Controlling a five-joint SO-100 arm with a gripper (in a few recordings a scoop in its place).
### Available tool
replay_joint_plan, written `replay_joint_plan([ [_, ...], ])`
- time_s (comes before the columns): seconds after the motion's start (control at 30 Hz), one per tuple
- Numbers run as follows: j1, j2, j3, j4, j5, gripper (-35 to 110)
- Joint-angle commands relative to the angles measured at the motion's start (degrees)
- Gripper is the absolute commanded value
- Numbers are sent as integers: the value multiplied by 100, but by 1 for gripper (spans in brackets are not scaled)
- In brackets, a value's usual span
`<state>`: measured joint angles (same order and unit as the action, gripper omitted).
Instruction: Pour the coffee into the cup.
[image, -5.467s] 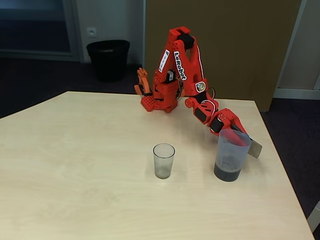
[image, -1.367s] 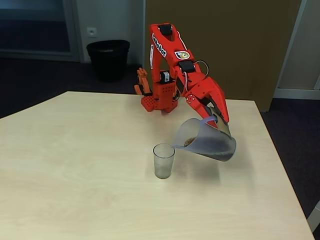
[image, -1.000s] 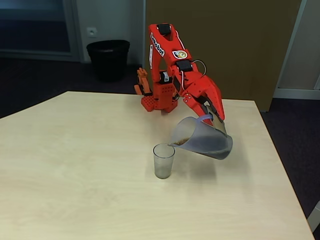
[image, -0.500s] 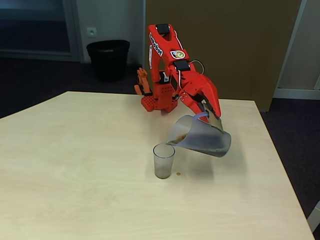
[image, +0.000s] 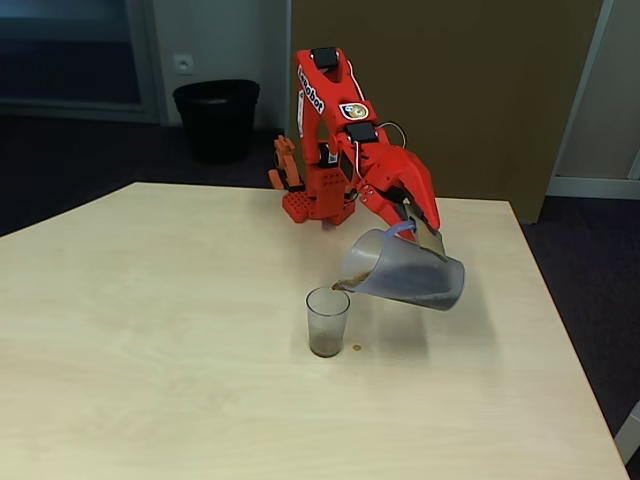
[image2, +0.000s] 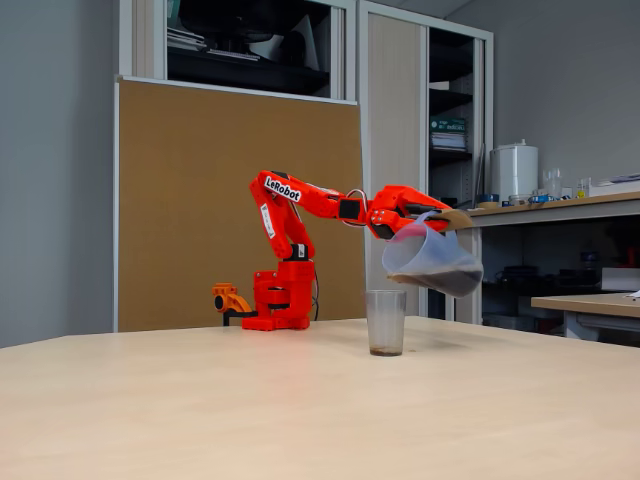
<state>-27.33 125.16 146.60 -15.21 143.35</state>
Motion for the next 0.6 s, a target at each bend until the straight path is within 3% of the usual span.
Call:
replay_joint_plan([
  [0.0, -9, 369, -9, -290, 132, 0],
  [0.57, 0, 396, 132, -686, 580, 0],
])
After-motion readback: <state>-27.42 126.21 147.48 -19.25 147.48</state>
